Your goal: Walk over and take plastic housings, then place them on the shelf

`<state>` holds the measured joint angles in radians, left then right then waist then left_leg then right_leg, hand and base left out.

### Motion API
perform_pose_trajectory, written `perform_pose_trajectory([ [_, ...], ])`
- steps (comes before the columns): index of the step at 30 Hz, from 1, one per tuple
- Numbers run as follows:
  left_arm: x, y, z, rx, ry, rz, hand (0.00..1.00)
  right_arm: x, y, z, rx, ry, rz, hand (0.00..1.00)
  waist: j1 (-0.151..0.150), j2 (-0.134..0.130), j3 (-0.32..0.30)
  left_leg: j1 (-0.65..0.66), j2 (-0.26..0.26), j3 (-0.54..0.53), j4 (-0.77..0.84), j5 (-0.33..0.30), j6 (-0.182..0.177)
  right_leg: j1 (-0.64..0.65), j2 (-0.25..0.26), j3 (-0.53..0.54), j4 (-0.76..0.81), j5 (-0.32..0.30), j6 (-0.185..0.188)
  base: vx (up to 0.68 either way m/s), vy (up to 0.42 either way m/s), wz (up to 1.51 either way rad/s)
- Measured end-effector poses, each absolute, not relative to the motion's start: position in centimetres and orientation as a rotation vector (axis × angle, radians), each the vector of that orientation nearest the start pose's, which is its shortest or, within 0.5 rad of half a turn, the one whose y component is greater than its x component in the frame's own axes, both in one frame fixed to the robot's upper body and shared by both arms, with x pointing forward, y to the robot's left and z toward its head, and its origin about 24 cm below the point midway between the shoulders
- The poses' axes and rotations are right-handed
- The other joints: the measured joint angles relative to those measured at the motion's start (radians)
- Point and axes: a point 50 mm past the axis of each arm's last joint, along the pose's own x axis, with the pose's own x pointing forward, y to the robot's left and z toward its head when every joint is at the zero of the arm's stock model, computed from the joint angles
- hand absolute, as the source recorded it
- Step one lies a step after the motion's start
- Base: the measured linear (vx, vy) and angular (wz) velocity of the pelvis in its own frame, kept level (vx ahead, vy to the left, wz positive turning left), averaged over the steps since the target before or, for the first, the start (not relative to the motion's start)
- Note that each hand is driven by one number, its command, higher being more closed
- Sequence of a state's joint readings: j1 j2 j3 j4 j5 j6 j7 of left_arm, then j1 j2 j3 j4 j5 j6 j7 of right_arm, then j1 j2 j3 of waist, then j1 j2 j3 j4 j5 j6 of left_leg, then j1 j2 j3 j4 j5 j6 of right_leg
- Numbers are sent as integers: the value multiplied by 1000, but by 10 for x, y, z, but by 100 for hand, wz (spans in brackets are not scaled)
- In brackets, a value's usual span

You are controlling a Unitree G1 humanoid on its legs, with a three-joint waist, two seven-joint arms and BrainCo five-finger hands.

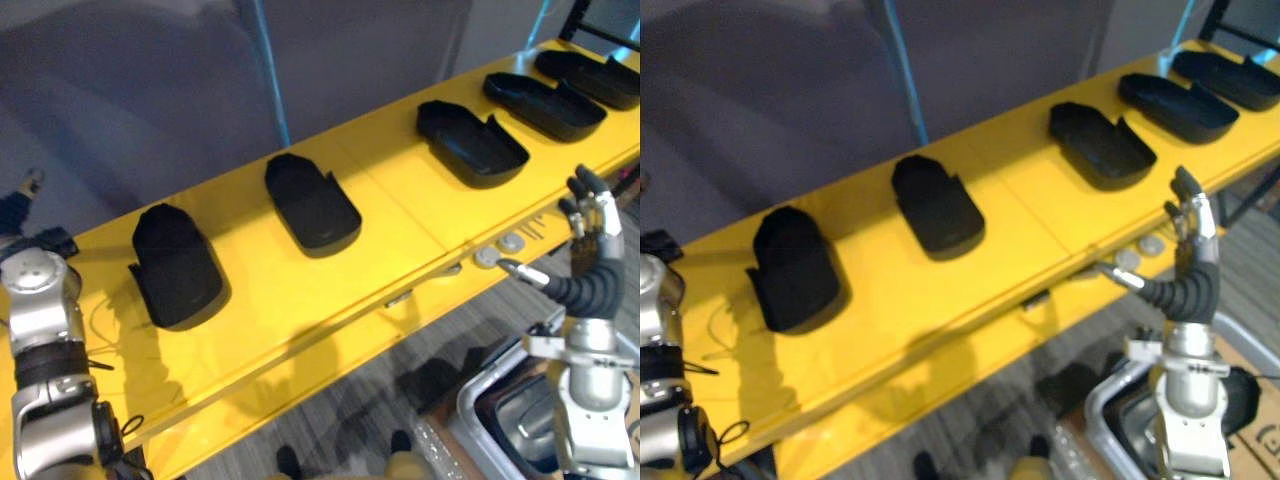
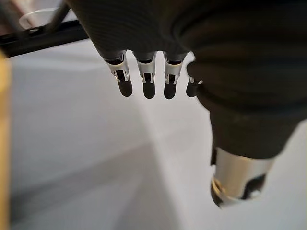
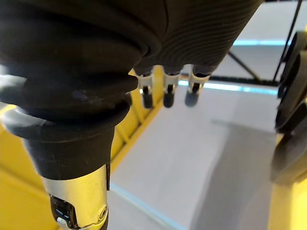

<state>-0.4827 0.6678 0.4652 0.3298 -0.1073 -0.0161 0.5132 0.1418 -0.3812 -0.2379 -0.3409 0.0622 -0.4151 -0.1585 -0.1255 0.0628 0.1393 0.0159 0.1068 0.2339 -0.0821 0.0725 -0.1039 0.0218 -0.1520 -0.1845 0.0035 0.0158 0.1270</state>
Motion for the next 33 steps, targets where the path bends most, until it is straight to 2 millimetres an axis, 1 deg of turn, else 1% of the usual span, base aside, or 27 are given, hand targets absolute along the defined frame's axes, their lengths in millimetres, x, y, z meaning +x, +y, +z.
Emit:
perform_pose_trajectory([
  [1, 266, 374, 224, 251, -512, 1020, 0, 199, -244, 155, -345, -677, -253, 0, 5, -5, -11, 0, 0, -9, 0, 0, -1, 9, 0, -9, -5, 0, 0, 21, -11, 22],
  [2, 262, 372, 229, 254, -547, 1018, 0, 199, -244, 154, -344, -674, -257, 0, 9, -8, -19, 0, 0, -10, 0, 0, -1, 11, 1, -10, -8, 0, 0, 29, -11, 15],
  [4, 238, 358, 254, 266, -757, 989, 0, 199, -243, 153, -350, -680, -290, 0, 30, -19, -48, -1, 0, -16, -1, 0, -1, 16, 1, -18, -14, 0, -1, 22, -10, 6],
  [5, 235, 356, 256, 265, -779, 984, 0, 199, -243, 152, -350, -681, -294, 0, 32, -20, -52, -1, -1, -18, -1, 0, -1, 18, 1, -20, -14, 0, -1, 5, -5, 15],
  [6, 224, 346, 264, 271, -871, 951, 0, 198, -242, 152, -338, -689, -306, 0, 34, -21, -62, -2, -3, -31, -4, 1, -1, 27, -1, -34, -17, 0, -1, -1, 1, 22],
  [7, 214, 335, 266, 275, -945, 914, 0, 197, -242, 153, -332, -699, -310, 0, 40, -21, -76, -2, -5, -35, -5, 1, -2, 34, -3, -42, -20, 0, -1, -3, 3, 21],
  [8, 209, 329, 265, 269, -972, 899, 0, 197, -242, 153, -328, -703, -315, 0, 47, -20, -84, -2, -6, -36, -5, 1, -2, 34, -4, -43, -21, 0, -1, -8, 4, 11],
  [9, 199, 317, 261, 248, -1027, 865, 0, 197, -242, 153, -320, -709, -326, 0, 62, -17, -97, -2, -7, -39, -5, 2, -2, 36, -5, -48, -23, 0, -1, -16, -3, 11],
  [11, 184, 302, 250, 217, -1074, 822, 0, 196, -241, 153, -306, -720, -331, 0, 67, -15, -104, -2, -10, -64, -6, 6, 0, 52, -5, -71, -30, -3, -4, -34, -10, 27],
  [12, 175, 297, 244, 210, -1084, 809, 0, 196, -240, 152, -297, -721, -336, 0, 77, -15, -109, -4, -9, -66, -6, 8, -1, 53, -5, -80, -32, -7, -10, -53, -16, 26],
  [14, 149, 286, 232, 201, -1126, 801, 0, 197, -239, 152, -280, -722, -346, 0, 89, -18, -120, -23, -10, -90, -7, 17, -1, 54, -3, -109, -36, -9, -12, -56, -17, 32],
  [16, 139, 280, 228, 206, -1139, 773, 0, 197, -238, 150, -266, -714, -357, 0, 109, -25, -125, -32, -10, -105, -7, 21, -2, 54, -2, -120, -37, -9, -11, -42, -7, 30],
  [17, 131, 275, 224, 195, -1147, 740, 0, 198, -236, 147, -257, -696, -372, 0, 119, -33, -131, -40, -12, -119, -7, 25, -2, 58, -3, -139, -38, -9, -11, -31, -3, 28],
  [18, 127, 274, 222, 191, -1144, 734, 0, 198, -236, 145, -254, -690, -379, 0, 124, -36, -131, -41, -14, -128, -7, 26, -1, 63, -4, -148, -39, -9, -11, -29, 0, 40],
  [20, 116, 273, 211, 156, -1117, 736, 0, 199, -233, 142, -239, -674, -402, 0, 145, -48, -134, -52, -20, -152, -7, 32, 0, 71, -6, -173, -44, -10, -10, -13, 4, 33],
  [22, 111, 273, 203, 139, -1066, 740, 0, 200, -228, 139, -213, -667, -397, 0, 159, -58, -131, -55, -21, -160, -7, 34, 1, 72, -6, -180, -43, -10, -10, -9, 2, 13],
  [24, 111, 271, 196, 119, -1026, 732, 0, 200, -225, 137, -188, -661, -402, 0, 161, -68, -128, -56, -25, -176, -7, 37, 2, 84, -8, -200, -44, -12, -7, -6, 0, 22],
  [27, 108, 270, 188, 136, -974, 740, 0, 200, -224, 136, -154, -657, -401, 0, 167, -81, -130, -67, -31, -192, -7, 40, 5, 85, -11, -218, -42, -14, -6, -3, 6, 19],
  [30, 106, 271, 185, 116, -968, 751, 0, 200, -224, 135, -110, -651, -401, 0, 168, -90, -121, -71, -34, -199, -7, 42, 6, 84, -13, -226, -40, -14, -5, -2, 9, 10],
  [33, 104, 269, 186, 111, -997, 746, 0, 201, -222, 134, -97, -644, -399, 0, 168, -96, -117, -70, -35, -200, -7, 42, 6, 84, -15, -226, -33, -15, -5, 0, 0, 0],
])
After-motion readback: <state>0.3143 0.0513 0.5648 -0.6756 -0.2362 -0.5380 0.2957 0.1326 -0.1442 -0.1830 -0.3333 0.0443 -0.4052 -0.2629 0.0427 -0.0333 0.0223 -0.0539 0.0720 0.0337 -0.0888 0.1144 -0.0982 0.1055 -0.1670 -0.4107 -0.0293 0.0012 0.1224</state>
